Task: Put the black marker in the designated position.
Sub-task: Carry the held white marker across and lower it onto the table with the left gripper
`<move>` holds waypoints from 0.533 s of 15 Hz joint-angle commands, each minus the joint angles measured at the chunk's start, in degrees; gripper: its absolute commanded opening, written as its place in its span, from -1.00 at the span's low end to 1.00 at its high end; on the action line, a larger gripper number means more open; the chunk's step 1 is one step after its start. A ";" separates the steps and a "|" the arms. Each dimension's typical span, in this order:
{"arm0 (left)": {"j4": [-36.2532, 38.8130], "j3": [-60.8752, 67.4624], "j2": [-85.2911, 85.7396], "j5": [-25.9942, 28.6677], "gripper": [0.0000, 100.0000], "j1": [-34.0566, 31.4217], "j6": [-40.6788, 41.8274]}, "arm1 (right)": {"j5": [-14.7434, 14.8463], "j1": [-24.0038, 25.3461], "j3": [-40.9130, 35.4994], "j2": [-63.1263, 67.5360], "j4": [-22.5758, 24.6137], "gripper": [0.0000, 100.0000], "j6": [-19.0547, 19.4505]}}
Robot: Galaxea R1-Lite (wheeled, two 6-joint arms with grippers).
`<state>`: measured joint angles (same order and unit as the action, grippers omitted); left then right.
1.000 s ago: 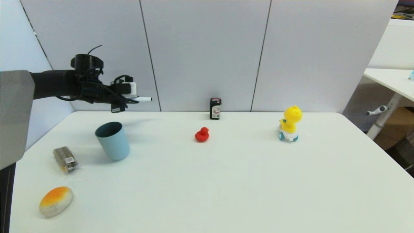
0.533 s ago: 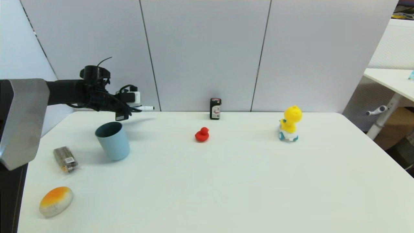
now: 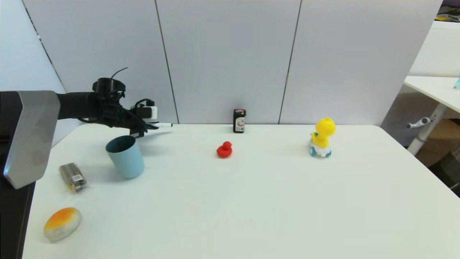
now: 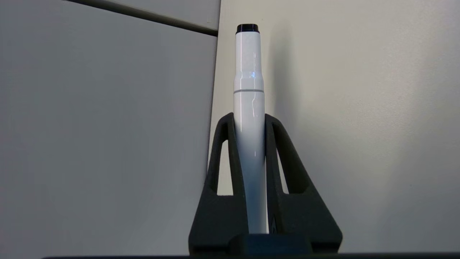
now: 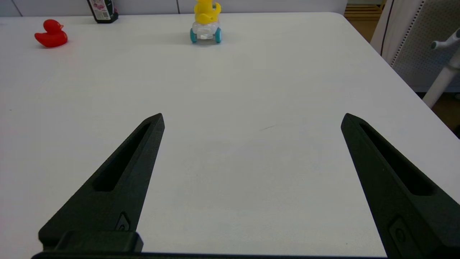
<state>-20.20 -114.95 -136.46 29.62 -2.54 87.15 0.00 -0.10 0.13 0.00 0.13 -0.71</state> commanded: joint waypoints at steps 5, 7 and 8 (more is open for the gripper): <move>-2.65 0.07 -0.21 0.17 1.00 0.07 0.74 | 0.00 0.01 -0.05 0.00 0.04 1.00 0.00; -3.35 -0.02 -0.21 0.17 1.00 -0.01 0.65 | 0.00 0.01 -0.05 0.00 0.04 1.00 0.00; -3.27 -0.02 0.06 0.17 1.00 -0.01 0.48 | 0.00 0.01 -0.05 0.09 0.04 1.00 0.00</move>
<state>-23.42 -114.88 -136.74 29.65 -2.50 87.28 0.00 -0.10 0.10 0.00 0.16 -0.71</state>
